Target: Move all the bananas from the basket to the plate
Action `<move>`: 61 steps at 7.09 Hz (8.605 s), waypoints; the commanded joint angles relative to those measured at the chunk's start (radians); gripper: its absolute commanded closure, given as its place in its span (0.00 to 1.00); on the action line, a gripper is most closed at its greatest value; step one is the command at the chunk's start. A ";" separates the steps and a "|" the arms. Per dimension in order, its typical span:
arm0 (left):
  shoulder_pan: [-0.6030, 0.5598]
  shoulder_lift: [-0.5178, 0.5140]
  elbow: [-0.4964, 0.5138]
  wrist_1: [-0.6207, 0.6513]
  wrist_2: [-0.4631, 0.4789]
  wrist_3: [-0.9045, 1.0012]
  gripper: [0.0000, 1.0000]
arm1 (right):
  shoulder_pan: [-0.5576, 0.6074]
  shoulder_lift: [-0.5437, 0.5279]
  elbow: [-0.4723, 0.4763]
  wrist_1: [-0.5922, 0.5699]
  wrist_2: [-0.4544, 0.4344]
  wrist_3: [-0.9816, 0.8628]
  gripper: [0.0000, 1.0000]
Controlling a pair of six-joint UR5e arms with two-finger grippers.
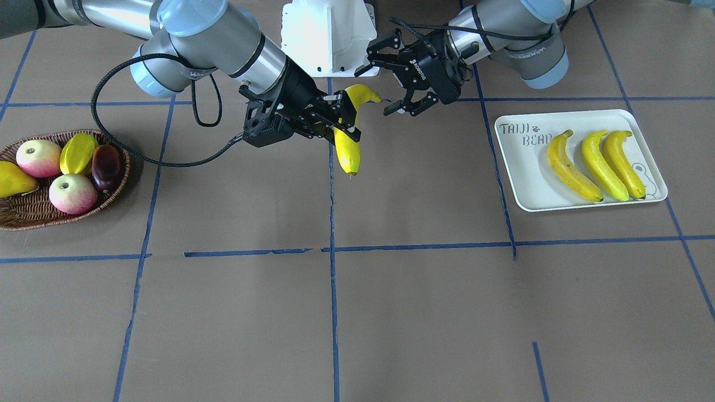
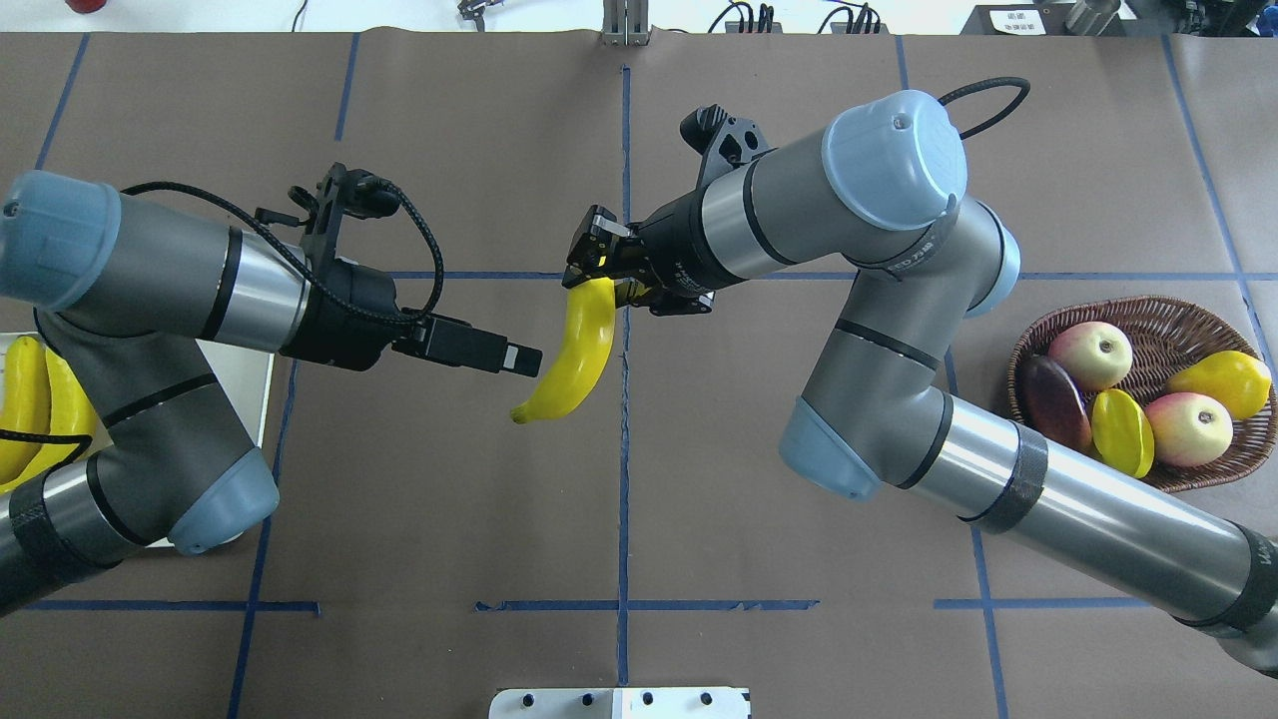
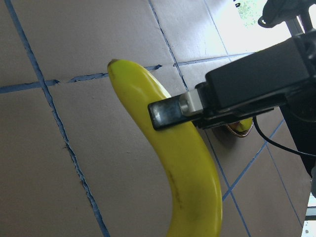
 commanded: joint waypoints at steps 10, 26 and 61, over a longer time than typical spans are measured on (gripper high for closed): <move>0.041 -0.013 -0.008 0.001 0.048 -0.003 0.34 | -0.016 0.017 0.006 0.002 0.000 0.051 0.94; -0.098 0.122 -0.061 0.210 0.065 -0.009 0.92 | 0.040 -0.001 0.003 -0.177 -0.003 -0.144 0.00; -0.848 0.624 -0.065 1.024 -0.168 1.366 0.00 | 0.624 -0.533 0.133 -0.701 0.244 -1.558 0.00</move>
